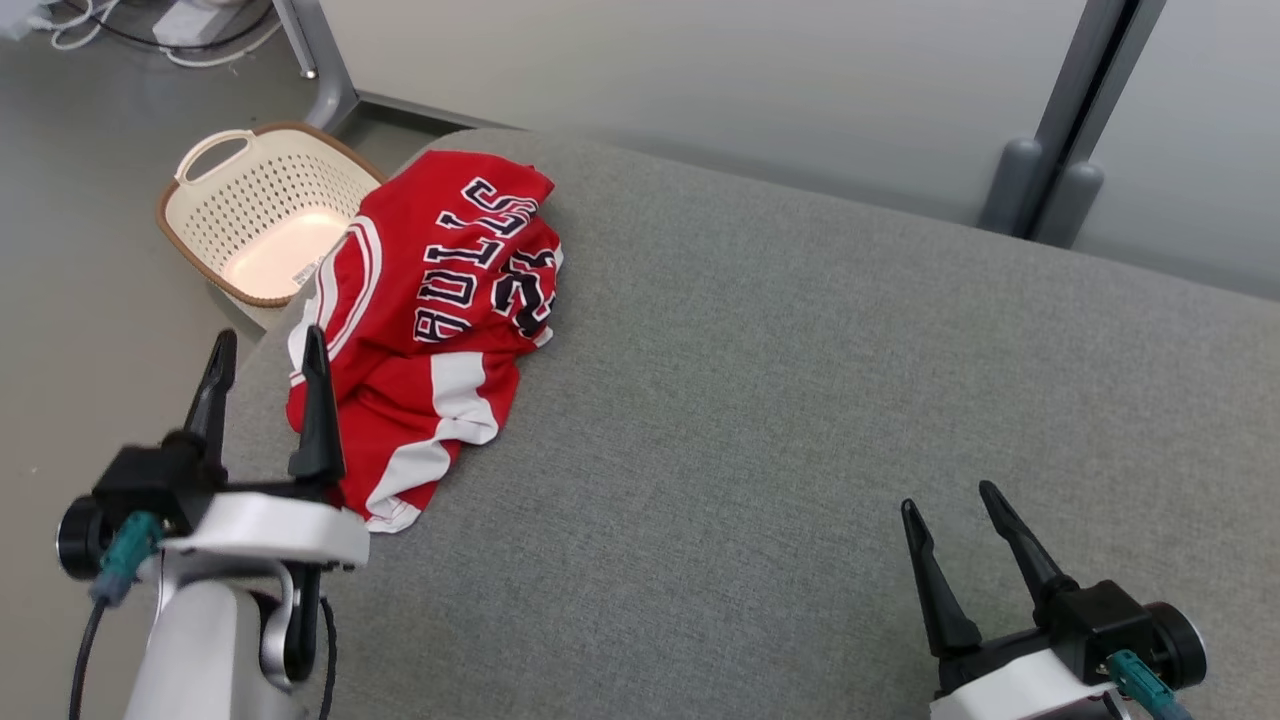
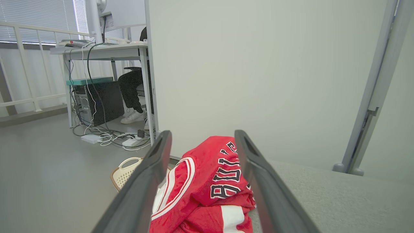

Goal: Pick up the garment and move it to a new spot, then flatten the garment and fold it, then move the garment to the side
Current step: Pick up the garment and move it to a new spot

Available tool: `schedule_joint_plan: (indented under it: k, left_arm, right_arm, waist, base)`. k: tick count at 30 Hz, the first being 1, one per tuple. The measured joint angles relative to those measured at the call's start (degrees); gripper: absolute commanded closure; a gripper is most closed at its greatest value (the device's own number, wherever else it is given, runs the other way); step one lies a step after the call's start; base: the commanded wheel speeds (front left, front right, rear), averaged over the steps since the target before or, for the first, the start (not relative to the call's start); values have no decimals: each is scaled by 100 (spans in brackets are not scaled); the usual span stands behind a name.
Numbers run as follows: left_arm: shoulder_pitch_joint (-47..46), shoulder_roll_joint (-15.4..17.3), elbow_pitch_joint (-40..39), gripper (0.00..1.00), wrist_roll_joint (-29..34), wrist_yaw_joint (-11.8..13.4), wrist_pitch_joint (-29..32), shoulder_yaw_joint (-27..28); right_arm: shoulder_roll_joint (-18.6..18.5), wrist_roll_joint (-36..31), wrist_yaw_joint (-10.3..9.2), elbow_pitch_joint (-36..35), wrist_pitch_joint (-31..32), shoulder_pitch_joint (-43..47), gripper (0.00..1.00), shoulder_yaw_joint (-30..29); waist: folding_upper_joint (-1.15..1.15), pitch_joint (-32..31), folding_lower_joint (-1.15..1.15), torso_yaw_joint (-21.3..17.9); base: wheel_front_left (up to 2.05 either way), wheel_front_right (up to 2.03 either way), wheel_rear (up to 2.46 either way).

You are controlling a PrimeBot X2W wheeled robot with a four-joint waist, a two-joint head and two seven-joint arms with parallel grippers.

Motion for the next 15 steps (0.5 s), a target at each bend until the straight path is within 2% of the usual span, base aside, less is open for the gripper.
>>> schedule_joint_plan:
  k: [5,9,10,15]
  left_arm:
    - [-1512,188,1526,0,-182,-221,109,68]
    - [-2786,510,2621,0,-354,-277,734,135]
    - [-3249,631,3109,0,-387,-322,1024,112]
    - [-4198,983,4186,0,-573,-344,1691,227]
  right_arm:
    - [-233,-77,0,-36,0,-250,0,10]
    - [-453,-78,0,-209,0,-521,0,2]
    - [-583,-78,0,-303,1,-622,0,-32]
    - [-782,-77,0,-459,0,-756,0,-159]
  waist:
    - [0,533,0,-87]
    - [0,967,0,-260]
    - [0,1183,0,-362]
    - [0,1681,0,-665]
  base:
    - [0,0,0]
    - [0,0,0]
    - [0,0,0]
    - [0,0,0]
